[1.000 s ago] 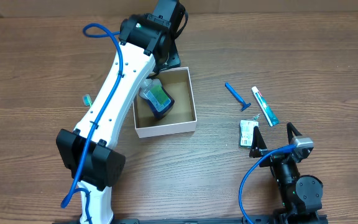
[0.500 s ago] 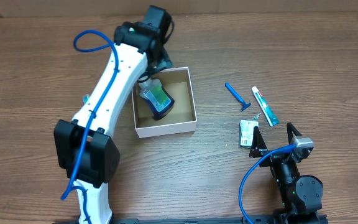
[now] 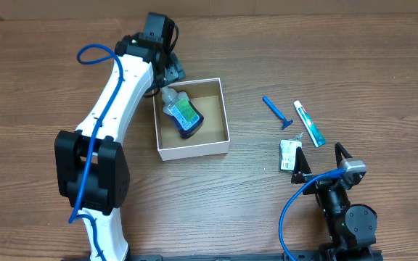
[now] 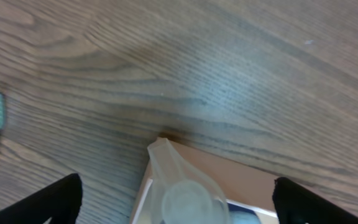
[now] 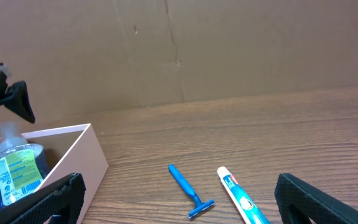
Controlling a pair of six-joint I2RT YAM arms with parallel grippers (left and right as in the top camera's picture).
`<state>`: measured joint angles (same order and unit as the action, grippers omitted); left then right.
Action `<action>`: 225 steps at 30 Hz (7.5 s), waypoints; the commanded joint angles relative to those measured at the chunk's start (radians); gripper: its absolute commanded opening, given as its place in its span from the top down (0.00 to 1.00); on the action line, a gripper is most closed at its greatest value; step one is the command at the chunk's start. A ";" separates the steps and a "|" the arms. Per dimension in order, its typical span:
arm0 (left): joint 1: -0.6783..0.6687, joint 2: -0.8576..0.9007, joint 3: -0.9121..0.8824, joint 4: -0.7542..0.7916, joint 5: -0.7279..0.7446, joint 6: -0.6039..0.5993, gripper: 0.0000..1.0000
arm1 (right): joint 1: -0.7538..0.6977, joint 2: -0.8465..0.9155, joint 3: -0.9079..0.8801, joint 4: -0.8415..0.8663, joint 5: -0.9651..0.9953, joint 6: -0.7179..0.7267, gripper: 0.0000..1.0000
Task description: Pack container
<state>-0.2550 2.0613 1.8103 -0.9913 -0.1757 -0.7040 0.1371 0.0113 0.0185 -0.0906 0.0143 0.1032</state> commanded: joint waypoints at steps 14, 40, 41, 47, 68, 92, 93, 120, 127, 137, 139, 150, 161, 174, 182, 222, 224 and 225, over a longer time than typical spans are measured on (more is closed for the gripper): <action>0.026 -0.013 -0.081 0.143 0.092 0.021 0.56 | -0.008 -0.006 -0.010 0.006 -0.002 -0.006 0.00; -0.004 -0.103 0.058 0.083 0.099 0.126 0.65 | -0.008 -0.006 -0.010 0.006 -0.002 -0.006 0.00; -0.010 -0.108 0.058 0.080 0.099 0.131 0.65 | -0.008 -0.006 -0.010 0.006 -0.002 -0.006 0.00; -0.047 -0.127 0.058 0.057 0.098 0.160 0.64 | -0.008 -0.006 -0.010 0.006 -0.002 -0.006 0.00; -0.091 -0.128 0.059 0.032 -0.032 0.213 0.23 | -0.008 -0.006 -0.010 0.006 -0.002 -0.006 0.00; 0.235 -0.269 -0.008 -0.338 0.005 0.269 0.22 | -0.008 -0.006 -0.010 0.006 -0.002 -0.006 0.00; 0.233 -0.259 -0.031 -0.338 0.010 0.283 0.33 | -0.008 -0.006 -0.010 0.006 -0.002 -0.006 0.00; 0.182 -0.177 -0.164 -0.247 0.227 0.555 0.96 | -0.008 -0.006 -0.010 0.006 -0.002 -0.006 0.00; 0.182 -0.177 -0.233 -0.161 0.229 0.555 0.96 | -0.008 -0.006 -0.010 0.006 -0.002 -0.006 0.00; 0.182 -0.177 -0.317 -0.075 0.310 0.560 0.96 | -0.008 -0.006 -0.010 0.006 -0.002 -0.006 0.00; 0.182 -0.177 -0.317 -0.080 0.357 0.581 0.96 | -0.008 -0.006 -0.010 0.006 -0.002 -0.006 0.00; 0.182 -0.177 -0.317 -0.133 0.406 0.597 0.96 | -0.008 -0.006 -0.010 0.006 -0.002 -0.006 0.00; 0.182 -0.177 -0.317 -0.198 0.414 0.624 0.96 | -0.008 -0.006 -0.010 0.006 -0.002 -0.006 0.00; 0.154 -0.177 -0.317 -0.202 0.456 0.645 0.96 | -0.008 -0.006 -0.010 0.006 -0.002 -0.006 0.00; 0.151 -0.177 -0.317 -0.185 0.342 0.539 0.96 | -0.008 -0.006 -0.010 0.006 -0.002 -0.006 0.00; -0.211 -0.259 -0.298 0.028 0.113 0.275 0.96 | -0.008 -0.006 -0.010 0.006 -0.002 -0.006 0.00; -0.201 -0.235 -0.298 0.035 0.113 0.269 0.96 | -0.008 -0.006 -0.010 0.006 -0.002 -0.006 0.00; -0.197 -0.226 -0.298 0.038 0.113 0.269 0.96 | -0.008 -0.006 -0.010 0.006 -0.002 -0.006 0.00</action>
<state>-0.4713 1.7969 1.5002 -0.9634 -0.0437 -0.4065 0.1371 0.0113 0.0185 -0.0902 0.0143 0.1032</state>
